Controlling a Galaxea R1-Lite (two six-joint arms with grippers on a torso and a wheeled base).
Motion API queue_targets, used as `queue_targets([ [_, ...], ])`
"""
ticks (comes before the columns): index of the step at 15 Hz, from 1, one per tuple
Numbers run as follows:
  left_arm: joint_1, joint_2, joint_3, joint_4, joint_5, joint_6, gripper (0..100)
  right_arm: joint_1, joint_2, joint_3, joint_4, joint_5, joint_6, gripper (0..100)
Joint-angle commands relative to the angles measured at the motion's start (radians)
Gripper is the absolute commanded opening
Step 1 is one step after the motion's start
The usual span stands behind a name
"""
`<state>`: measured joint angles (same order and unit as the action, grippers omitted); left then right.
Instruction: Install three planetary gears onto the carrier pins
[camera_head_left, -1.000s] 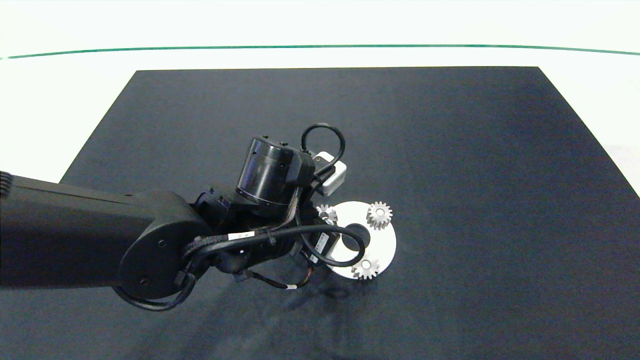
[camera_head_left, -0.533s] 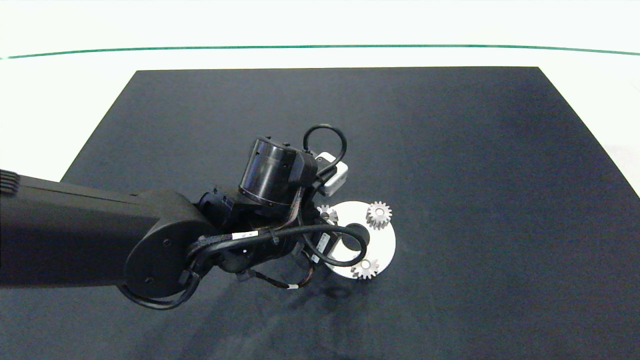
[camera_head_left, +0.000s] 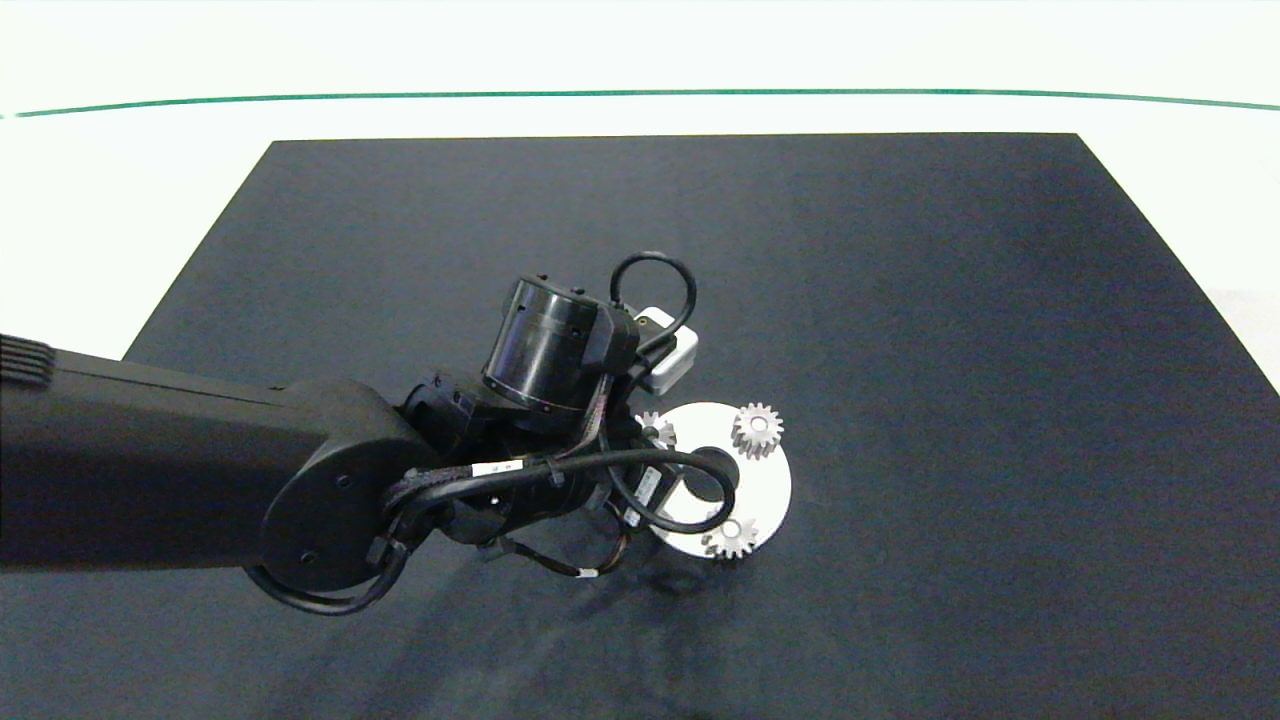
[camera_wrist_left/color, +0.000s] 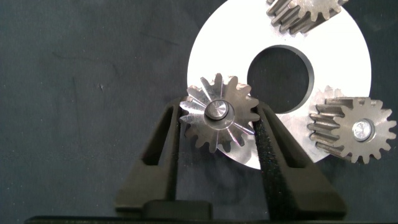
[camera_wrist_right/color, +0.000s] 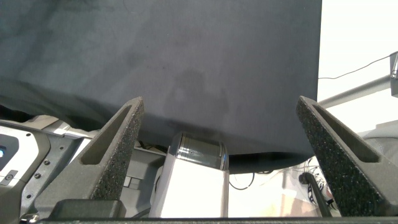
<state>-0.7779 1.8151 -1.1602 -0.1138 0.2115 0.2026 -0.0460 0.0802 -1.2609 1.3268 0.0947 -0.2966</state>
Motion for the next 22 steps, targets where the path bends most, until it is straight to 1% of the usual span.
queue_targets([
  [1, -0.001, 0.0, -0.004, 0.017, 0.002, 0.001, 100, 0.0, 0.001, 0.0, 0.008, 0.0, -0.003, 100],
  [8, -0.003, 0.001, -0.001, 0.014, 0.002, 0.0, 100, 0.0, 0.0, 0.0, 0.008, 0.0, -0.003, 100],
  [12, -0.009, -0.03, -0.004, 0.023, 0.0, -0.005, 100, 0.0, 0.001, 0.0, 0.008, 0.0, -0.001, 100],
  [14, 0.006, -0.054, -0.01, 0.028, 0.002, -0.003, 100, 0.0, 0.007, -0.002, 0.002, 0.002, -0.003, 100],
  [16, 0.052, -0.094, -0.038, 0.079, 0.002, 0.0, 100, 0.0, 0.019, -0.003, -0.017, 0.002, -0.003, 100],
  [17, 0.097, -0.151, -0.039, 0.169, 0.002, 0.0, 100, -0.002, 0.035, 0.0, -0.066, 0.002, -0.001, 100],
  [18, 0.138, -0.201, -0.044, 0.23, 0.002, 0.0, 100, -0.003, 0.072, -0.003, -0.097, 0.002, -0.001, 100],
  [19, 0.201, -0.25, -0.044, 0.275, 0.002, 0.0, 100, -0.006, 0.116, -0.003, -0.14, 0.002, -0.001, 100],
  [21, 0.331, -0.402, -0.035, 0.375, 0.002, 0.0, 100, -0.014, 0.23, -0.002, -0.248, 0.005, 0.001, 100],
  [22, 0.424, -0.471, -0.045, 0.437, 0.002, 0.0, 100, -0.023, 0.299, -0.003, -0.307, 0.008, 0.007, 100],
])
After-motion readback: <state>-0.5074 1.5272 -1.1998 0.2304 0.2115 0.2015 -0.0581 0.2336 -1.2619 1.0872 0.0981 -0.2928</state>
